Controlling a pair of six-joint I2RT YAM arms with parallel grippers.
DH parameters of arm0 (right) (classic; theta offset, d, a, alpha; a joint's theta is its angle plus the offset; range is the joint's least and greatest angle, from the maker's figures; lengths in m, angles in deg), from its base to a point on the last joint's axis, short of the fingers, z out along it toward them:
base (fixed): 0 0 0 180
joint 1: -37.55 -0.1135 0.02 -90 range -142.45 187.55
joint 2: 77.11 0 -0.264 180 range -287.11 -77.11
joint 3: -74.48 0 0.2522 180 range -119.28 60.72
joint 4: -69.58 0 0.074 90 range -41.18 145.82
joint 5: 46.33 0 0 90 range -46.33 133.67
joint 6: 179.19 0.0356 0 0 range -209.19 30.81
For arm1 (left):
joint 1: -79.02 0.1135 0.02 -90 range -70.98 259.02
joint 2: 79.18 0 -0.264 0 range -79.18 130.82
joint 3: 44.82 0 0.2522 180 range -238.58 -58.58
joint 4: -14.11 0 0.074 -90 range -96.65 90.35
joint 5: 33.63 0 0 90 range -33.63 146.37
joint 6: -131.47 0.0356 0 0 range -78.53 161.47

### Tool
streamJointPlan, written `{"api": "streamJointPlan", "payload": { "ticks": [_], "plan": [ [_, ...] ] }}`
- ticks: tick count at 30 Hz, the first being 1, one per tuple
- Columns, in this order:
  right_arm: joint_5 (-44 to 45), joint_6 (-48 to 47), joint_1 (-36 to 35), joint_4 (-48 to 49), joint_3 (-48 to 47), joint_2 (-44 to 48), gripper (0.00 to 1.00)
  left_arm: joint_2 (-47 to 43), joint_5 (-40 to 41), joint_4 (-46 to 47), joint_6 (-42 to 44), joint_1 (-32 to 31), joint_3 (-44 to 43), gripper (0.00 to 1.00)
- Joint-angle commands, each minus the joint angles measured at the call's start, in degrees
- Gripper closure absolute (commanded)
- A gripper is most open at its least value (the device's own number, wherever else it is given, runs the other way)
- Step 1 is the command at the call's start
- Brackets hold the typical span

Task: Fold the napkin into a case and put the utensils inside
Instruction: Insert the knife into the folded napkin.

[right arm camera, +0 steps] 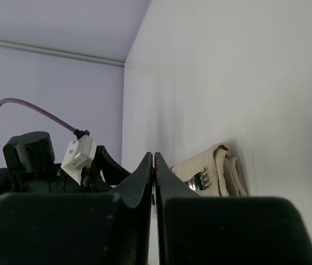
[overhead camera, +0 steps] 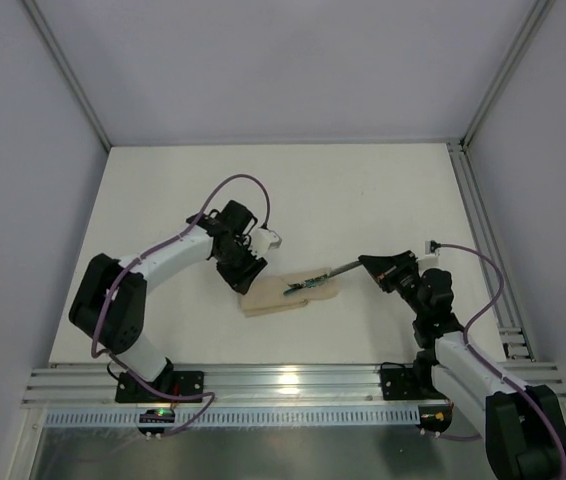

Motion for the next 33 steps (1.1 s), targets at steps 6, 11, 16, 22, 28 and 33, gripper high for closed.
{"api": "streamJointPlan", "payload": {
  "ticks": [6, 11, 16, 22, 28, 33],
  "plan": [
    [9.08, -1.78, 0.51, 9.24, -2.03, -7.31, 0.96, 2.17, -2.48, 4.97, -0.49, 0.02, 2.49, 0.56],
    [8.03, -1.87, 0.51, 14.85, -3.17, -14.70, 0.96, 3.31, -3.27, 5.41, -0.41, 0.02, 2.32, 0.58],
    [7.67, -0.91, 0.51, 20.49, -1.68, -20.60, 0.96, 4.10, -3.71, 5.59, -0.49, 0.02, 2.49, 0.64],
    [8.81, -0.64, 0.51, 23.49, -3.34, -23.33, 0.96, 4.45, -3.45, 5.76, -0.23, 0.02, 3.02, 0.68],
    [12.68, -3.19, 0.60, 19.09, -3.97, -20.87, 0.96, 4.45, -3.62, 5.77, -0.23, 0.02, 3.28, 0.71],
    [13.12, -3.01, 0.60, 20.59, -3.52, -22.18, 0.96, 4.63, -4.06, 5.68, -0.23, 0.02, 3.19, 0.72]
  ]
}}
